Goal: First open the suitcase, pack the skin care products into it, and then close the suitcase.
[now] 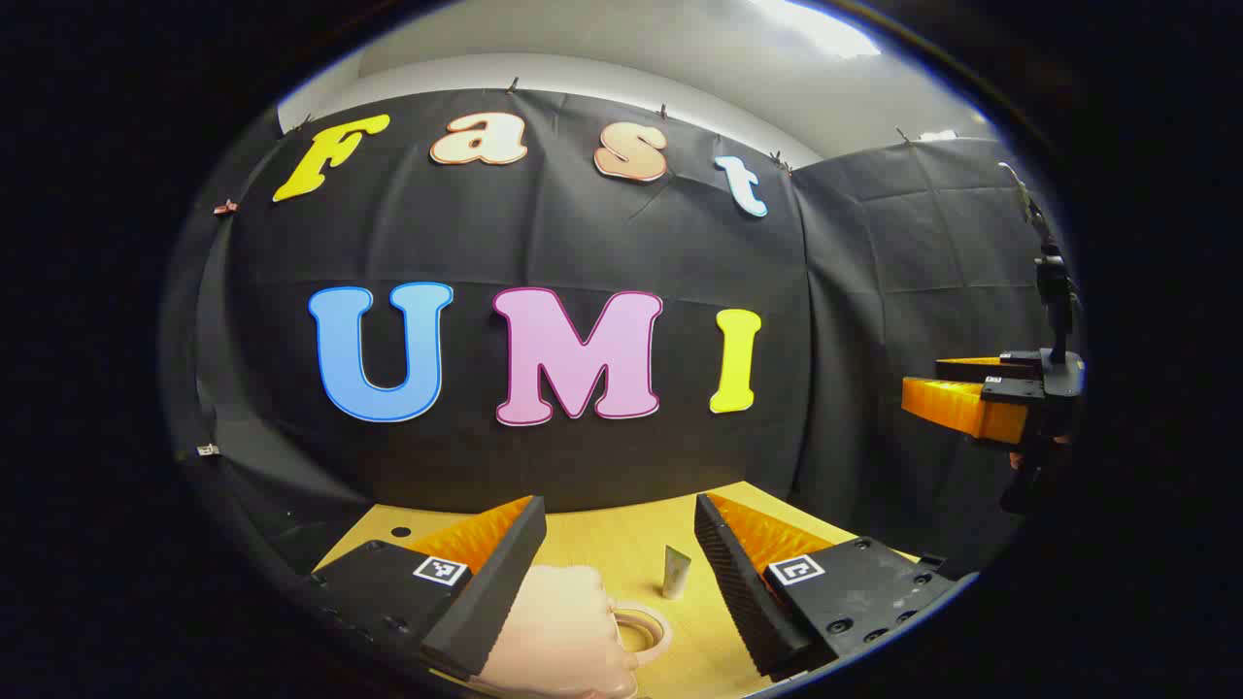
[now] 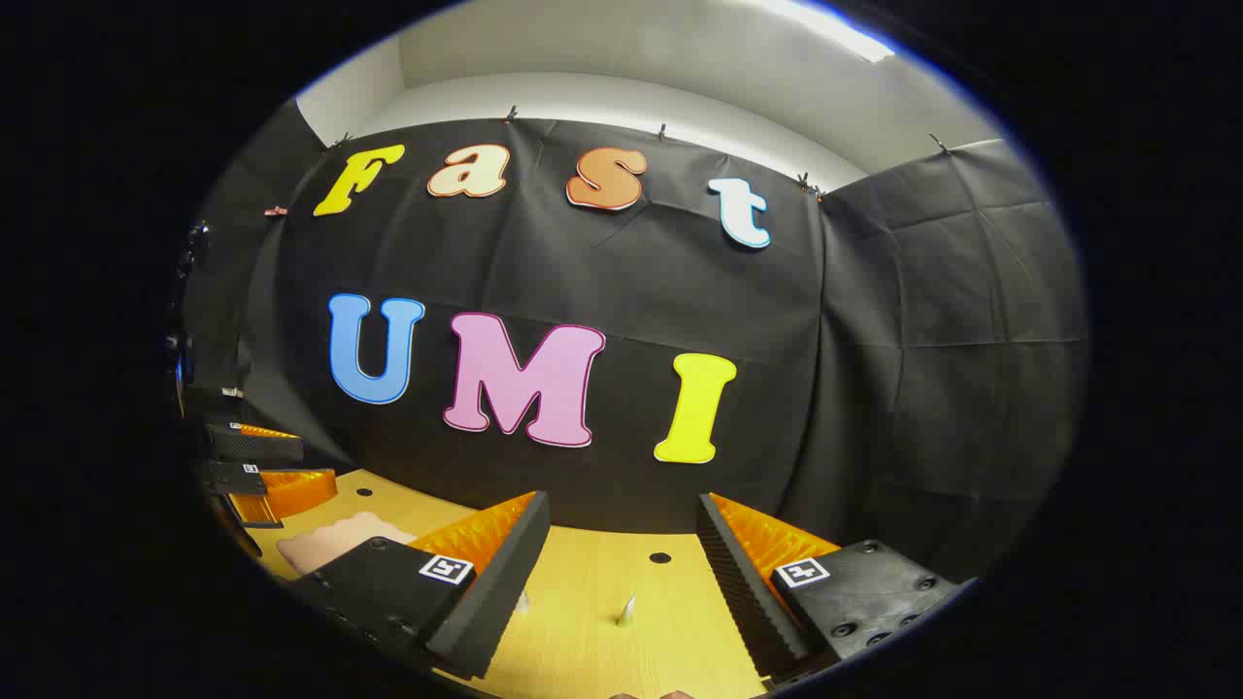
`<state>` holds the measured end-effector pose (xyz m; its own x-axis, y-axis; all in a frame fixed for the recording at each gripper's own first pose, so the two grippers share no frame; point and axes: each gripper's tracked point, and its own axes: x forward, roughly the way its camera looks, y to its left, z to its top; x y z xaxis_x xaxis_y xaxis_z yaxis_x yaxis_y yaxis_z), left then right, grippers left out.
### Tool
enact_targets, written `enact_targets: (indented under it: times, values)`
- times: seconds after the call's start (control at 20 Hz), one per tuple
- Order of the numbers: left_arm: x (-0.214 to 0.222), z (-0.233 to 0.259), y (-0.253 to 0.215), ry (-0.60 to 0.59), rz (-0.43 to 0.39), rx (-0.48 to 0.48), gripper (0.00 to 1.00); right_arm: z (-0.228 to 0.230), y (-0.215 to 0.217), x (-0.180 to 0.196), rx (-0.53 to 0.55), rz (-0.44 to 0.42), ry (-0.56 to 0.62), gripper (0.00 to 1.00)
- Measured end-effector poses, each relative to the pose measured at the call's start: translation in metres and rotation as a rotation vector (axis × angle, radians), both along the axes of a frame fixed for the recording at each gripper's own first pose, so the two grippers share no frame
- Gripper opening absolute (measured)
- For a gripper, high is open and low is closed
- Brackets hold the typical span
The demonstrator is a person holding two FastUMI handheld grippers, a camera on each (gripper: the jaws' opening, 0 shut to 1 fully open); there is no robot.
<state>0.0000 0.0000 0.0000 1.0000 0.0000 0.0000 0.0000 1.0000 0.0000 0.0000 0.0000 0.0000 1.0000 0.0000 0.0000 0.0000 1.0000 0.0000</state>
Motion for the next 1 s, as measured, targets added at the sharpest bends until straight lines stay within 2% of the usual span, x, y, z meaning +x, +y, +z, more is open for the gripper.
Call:
enact_targets:
  times: [0.35,1.0]
  values:
    - [0.0029,-0.0048,0.0024,0.013,-0.001,-0.004,0.96,-0.0021,-0.0052,0.001,0.008,-0.017,0.006,0.94]
    - [0.0058,-0.0037,-0.0032,-0.003,-0.034,-0.006,0.96,-0.0017,0.0025,0.0096,0.003,-0.01,0.006,0.97]
